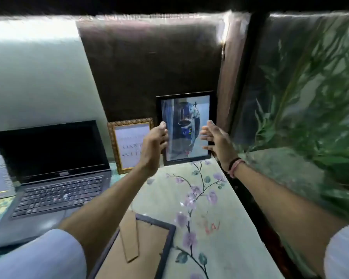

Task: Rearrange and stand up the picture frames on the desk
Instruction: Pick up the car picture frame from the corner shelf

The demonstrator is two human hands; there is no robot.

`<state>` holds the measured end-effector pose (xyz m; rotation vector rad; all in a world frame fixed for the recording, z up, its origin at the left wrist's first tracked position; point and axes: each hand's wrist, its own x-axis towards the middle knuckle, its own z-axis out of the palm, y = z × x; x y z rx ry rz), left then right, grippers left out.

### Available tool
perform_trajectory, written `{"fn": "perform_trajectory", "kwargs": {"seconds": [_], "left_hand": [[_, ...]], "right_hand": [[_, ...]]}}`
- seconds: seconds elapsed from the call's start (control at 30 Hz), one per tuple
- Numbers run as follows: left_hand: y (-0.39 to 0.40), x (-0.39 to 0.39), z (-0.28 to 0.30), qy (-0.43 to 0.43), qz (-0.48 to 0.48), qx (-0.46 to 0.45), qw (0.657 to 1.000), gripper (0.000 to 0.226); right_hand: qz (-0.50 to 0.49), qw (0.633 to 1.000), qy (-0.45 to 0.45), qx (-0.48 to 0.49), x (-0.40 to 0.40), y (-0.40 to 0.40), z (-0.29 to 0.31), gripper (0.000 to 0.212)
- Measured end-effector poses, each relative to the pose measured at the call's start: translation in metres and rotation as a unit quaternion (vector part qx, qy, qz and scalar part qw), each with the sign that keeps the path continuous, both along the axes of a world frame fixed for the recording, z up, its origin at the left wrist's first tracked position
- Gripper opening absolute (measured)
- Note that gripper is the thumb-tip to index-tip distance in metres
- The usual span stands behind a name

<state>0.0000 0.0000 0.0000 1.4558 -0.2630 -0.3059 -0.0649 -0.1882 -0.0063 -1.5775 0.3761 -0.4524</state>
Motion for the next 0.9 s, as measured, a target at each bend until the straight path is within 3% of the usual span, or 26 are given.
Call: {"fn": "perform_trajectory", "kwargs": {"seconds": [0.2, 0.27, 0.33, 0.57, 0.7, 0.83, 0.9], "left_hand": [[-0.038, 0.040, -0.019, 0.038, 0.016, 0.026, 0.999, 0.022], [-0.044, 0.054, -0.030, 0.043, 0.018, 0.037, 0.998, 0.047], [-0.049, 0.060, -0.033, 0.065, 0.017, 0.039, 0.997, 0.054], [-0.054, 0.066, -0.040, 0.078, 0.035, 0.034, 0.996, 0.052], [-0.047, 0.070, -0.044, 0.087, 0.051, 0.022, 0.995, 0.050], [-0.019, 0.066, -0.036, 0.057, 0.076, 0.046, 0.994, 0.053], [0.001, 0.055, -0.025, 0.042, 0.084, 0.048, 0.994, 0.041]], "right_hand": [[-0.031, 0.999, 0.017, 0.034, 0.059, -0.049, -0.017, 0.058], [-0.046, 0.998, 0.038, 0.024, 0.075, -0.067, -0.027, 0.061], [-0.044, 0.996, 0.071, 0.013, 0.093, -0.084, -0.043, 0.062], [-0.034, 0.988, 0.142, 0.044, 0.118, -0.098, -0.068, 0.059], [-0.051, 0.987, 0.123, 0.095, 0.110, -0.088, -0.066, 0.059], [-0.061, 0.989, 0.106, 0.084, 0.087, -0.068, -0.055, 0.048], [-0.070, 0.991, 0.093, 0.068, 0.072, -0.054, -0.040, 0.041]]}}
